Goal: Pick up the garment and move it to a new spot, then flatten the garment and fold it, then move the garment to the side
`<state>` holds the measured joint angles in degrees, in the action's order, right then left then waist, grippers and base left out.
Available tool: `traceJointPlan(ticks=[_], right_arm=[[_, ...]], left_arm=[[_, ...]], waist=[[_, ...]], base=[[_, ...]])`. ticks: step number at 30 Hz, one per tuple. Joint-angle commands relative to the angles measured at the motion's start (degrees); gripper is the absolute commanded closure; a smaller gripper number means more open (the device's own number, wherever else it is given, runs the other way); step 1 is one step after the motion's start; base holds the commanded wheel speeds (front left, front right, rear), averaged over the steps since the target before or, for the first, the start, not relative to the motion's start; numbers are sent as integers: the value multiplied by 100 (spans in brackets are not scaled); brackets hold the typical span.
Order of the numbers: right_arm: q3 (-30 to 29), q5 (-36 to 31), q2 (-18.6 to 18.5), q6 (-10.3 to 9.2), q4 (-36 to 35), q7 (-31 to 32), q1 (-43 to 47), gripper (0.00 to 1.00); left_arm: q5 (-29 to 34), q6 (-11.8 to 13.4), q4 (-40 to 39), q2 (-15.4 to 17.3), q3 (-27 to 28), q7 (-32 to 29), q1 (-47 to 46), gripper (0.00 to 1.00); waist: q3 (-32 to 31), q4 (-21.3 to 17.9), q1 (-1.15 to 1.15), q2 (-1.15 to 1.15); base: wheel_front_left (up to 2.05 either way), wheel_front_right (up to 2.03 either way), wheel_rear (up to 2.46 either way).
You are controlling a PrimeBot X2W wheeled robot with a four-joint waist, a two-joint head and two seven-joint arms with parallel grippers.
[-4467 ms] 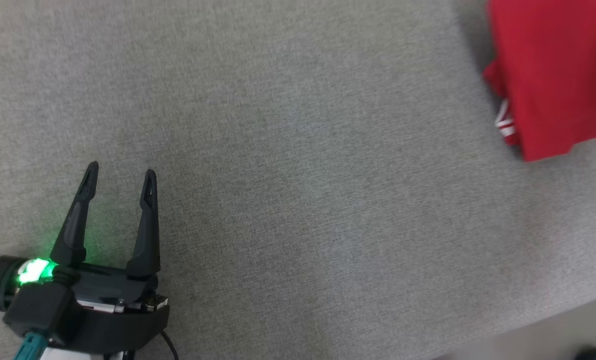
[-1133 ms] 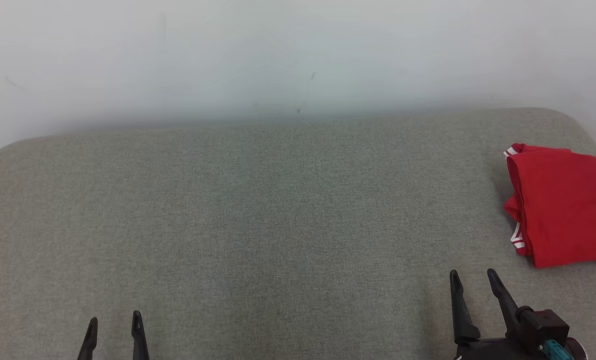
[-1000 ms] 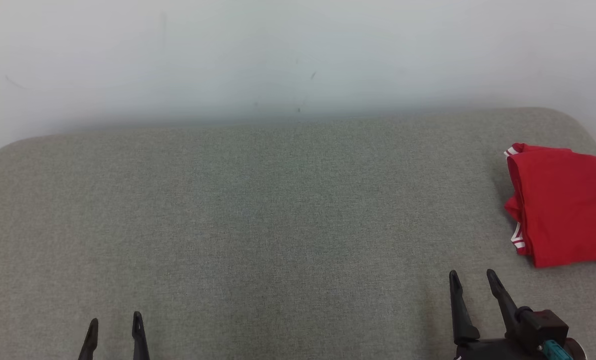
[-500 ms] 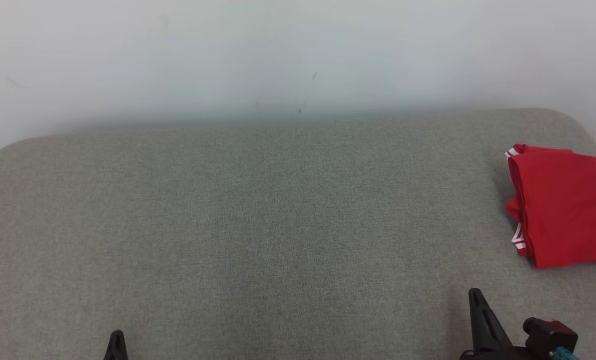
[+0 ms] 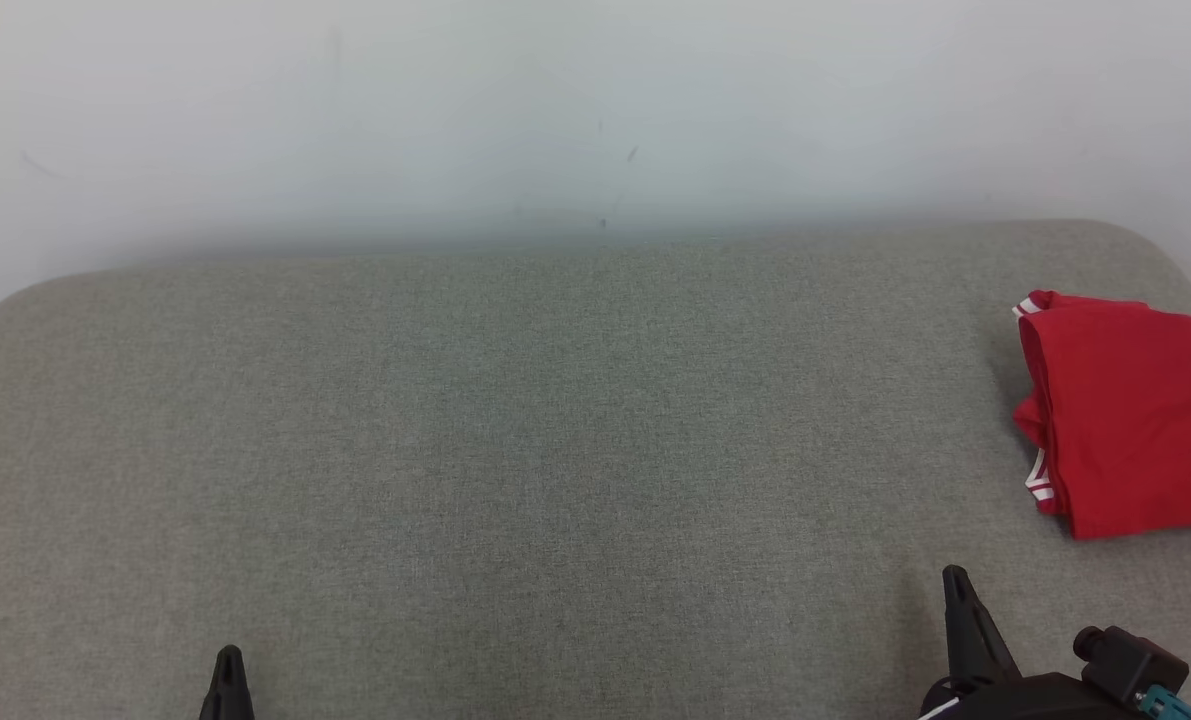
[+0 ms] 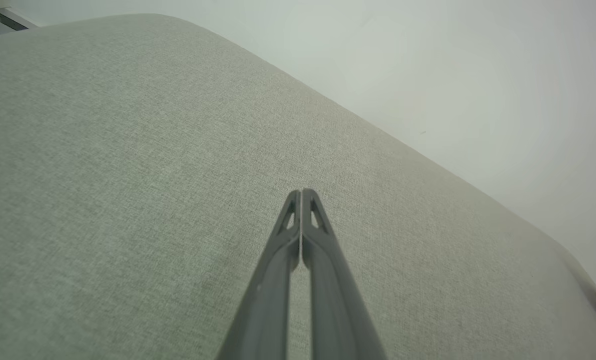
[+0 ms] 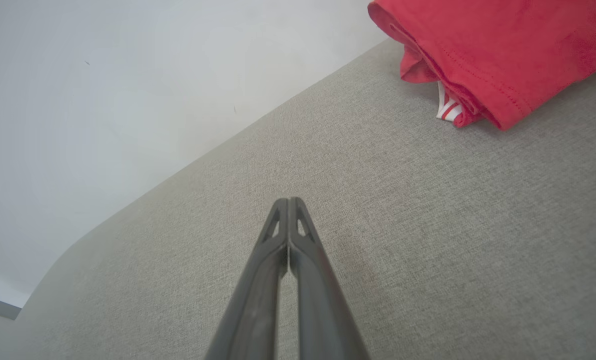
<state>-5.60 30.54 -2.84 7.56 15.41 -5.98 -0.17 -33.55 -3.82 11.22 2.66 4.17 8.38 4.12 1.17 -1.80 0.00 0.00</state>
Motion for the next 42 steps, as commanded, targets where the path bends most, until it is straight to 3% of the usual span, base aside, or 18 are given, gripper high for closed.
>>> traceJointPlan(ticks=[1,42], right_arm=[[-6,254,-4,-4,-103,43,-136,100],[-54,3310,-4,-7,-132,668,-394,100]], left_arm=[[-246,-29,-54,16,30,-47,-160,100],[-3149,-213,115,24,141,-794,-630,100]], waist=[[-1,3,0,0],[-41,74,0,0]], base=[[0,0,0],[0,0,0]])
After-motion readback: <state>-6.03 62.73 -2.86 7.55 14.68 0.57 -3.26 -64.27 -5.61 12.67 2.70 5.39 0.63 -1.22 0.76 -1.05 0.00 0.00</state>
